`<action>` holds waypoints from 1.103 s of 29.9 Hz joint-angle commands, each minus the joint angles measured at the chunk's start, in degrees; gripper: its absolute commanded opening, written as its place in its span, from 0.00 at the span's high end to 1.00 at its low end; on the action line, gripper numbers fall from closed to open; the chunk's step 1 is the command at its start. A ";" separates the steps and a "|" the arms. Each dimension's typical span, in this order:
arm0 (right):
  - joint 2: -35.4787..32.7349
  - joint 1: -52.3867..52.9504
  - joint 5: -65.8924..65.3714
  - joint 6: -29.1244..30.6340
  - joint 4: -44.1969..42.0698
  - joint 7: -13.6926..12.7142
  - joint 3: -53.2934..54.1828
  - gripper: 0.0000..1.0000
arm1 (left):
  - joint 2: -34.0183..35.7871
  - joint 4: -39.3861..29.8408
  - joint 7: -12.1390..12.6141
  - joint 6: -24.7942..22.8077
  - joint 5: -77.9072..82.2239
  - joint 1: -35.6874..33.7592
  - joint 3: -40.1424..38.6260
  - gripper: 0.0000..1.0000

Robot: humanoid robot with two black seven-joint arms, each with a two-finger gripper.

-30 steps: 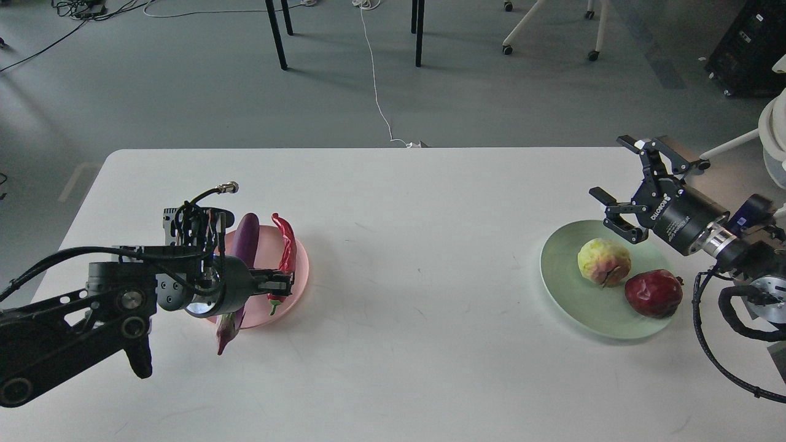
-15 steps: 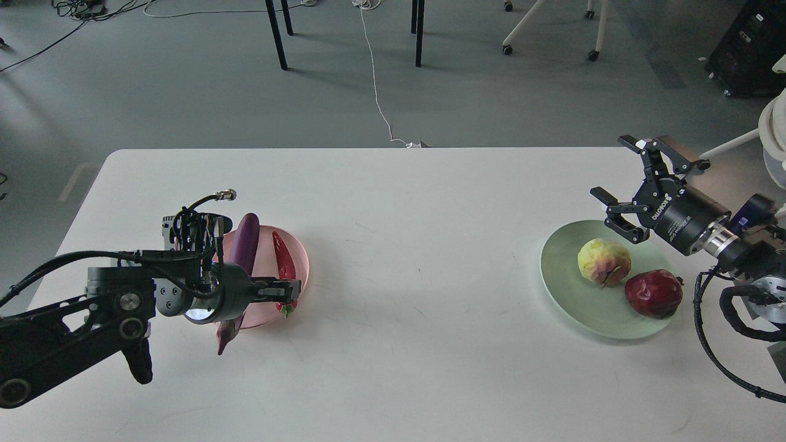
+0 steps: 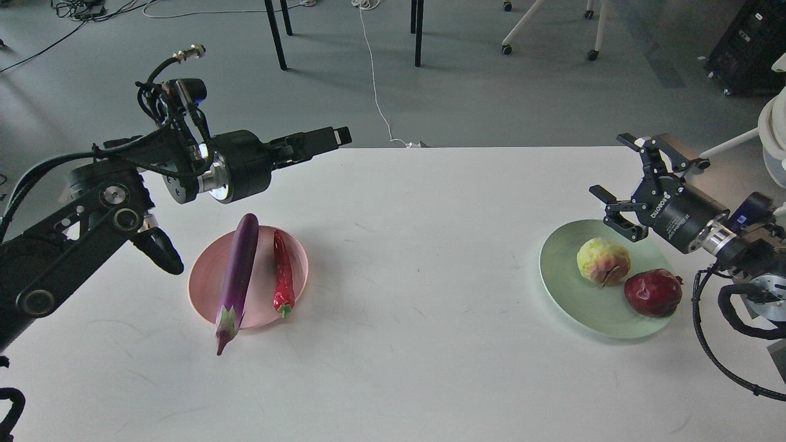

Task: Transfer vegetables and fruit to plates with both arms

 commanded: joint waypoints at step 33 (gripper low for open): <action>0.19 0.04 -0.18 0.00 -0.34 0.00 0.02 0.02 | 3.19 8.78 -17.43 33.16 -30.05 7.14 2.79 0.00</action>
